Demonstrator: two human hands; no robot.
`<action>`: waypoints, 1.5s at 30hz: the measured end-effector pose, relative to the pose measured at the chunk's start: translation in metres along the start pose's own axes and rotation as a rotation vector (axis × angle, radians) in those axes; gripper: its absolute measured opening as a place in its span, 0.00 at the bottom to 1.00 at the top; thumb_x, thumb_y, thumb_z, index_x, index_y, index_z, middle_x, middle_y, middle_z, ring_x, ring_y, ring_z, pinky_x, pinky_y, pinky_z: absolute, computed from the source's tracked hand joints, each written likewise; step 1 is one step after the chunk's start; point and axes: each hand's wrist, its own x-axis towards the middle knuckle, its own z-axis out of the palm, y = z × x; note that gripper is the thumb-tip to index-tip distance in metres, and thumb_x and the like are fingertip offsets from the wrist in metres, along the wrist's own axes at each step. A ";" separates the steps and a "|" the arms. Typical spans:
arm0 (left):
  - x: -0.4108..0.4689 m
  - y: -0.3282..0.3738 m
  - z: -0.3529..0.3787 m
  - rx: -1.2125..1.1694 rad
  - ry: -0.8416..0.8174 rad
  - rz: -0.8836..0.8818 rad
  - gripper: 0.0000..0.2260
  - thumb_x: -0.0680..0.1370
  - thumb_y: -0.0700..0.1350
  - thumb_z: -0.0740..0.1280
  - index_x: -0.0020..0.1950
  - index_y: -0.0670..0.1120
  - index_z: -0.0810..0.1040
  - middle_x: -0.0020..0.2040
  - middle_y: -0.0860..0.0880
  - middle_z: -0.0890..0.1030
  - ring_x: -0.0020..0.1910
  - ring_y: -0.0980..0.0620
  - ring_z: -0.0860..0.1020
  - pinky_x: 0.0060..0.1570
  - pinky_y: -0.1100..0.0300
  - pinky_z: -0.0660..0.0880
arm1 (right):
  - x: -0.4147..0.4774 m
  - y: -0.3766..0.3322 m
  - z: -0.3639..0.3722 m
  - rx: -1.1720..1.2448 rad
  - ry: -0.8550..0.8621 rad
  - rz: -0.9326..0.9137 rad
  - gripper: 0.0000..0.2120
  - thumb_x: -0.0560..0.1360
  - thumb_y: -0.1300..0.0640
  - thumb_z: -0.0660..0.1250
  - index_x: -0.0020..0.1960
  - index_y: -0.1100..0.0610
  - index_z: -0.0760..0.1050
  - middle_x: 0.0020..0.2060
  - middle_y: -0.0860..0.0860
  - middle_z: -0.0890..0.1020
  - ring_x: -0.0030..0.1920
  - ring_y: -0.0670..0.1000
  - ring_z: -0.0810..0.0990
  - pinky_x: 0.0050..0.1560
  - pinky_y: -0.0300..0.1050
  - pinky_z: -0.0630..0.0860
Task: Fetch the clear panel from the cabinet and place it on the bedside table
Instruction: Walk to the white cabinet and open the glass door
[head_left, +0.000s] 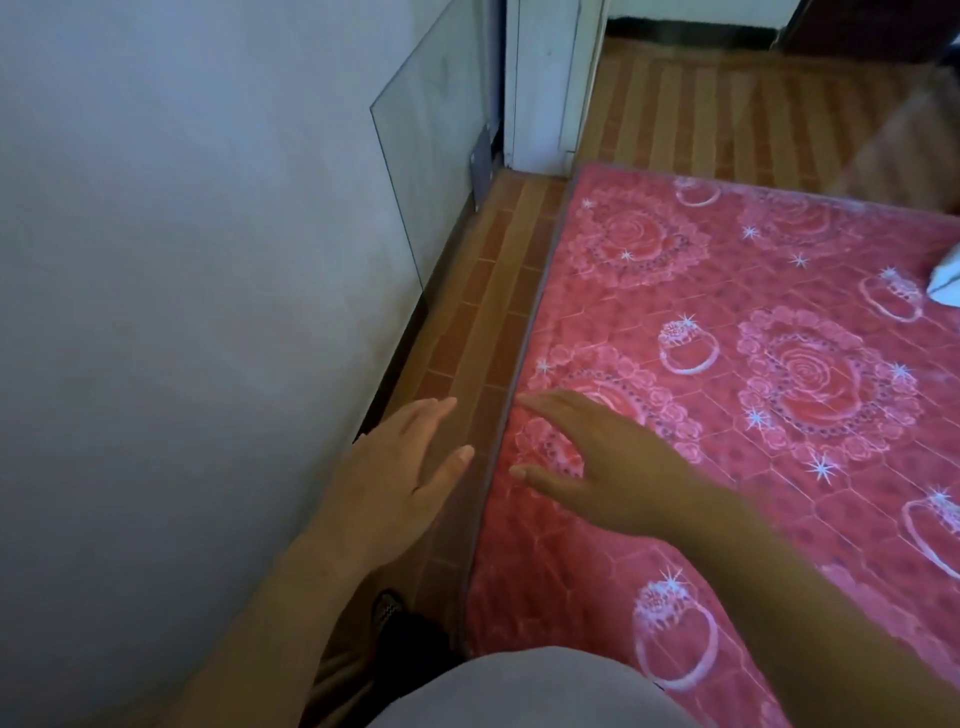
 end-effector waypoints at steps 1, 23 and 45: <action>0.002 -0.018 -0.013 -0.001 -0.010 0.000 0.27 0.75 0.65 0.50 0.72 0.58 0.56 0.73 0.56 0.62 0.70 0.57 0.62 0.68 0.48 0.62 | 0.015 -0.015 0.006 0.012 0.009 0.010 0.34 0.72 0.36 0.59 0.73 0.47 0.56 0.72 0.47 0.62 0.69 0.47 0.63 0.66 0.42 0.61; 0.080 -0.207 -0.172 0.054 -0.055 -0.128 0.31 0.71 0.66 0.48 0.73 0.58 0.55 0.74 0.56 0.60 0.72 0.54 0.60 0.69 0.51 0.62 | 0.251 -0.136 0.039 0.153 -0.037 0.031 0.31 0.73 0.36 0.60 0.72 0.44 0.57 0.72 0.45 0.62 0.70 0.49 0.64 0.67 0.49 0.65; 0.535 -0.063 -0.184 0.007 -0.137 0.184 0.29 0.73 0.63 0.51 0.72 0.54 0.58 0.72 0.55 0.63 0.69 0.57 0.63 0.64 0.61 0.60 | 0.457 0.121 -0.188 0.162 0.066 0.207 0.31 0.74 0.39 0.59 0.73 0.47 0.56 0.73 0.46 0.62 0.71 0.47 0.61 0.67 0.41 0.58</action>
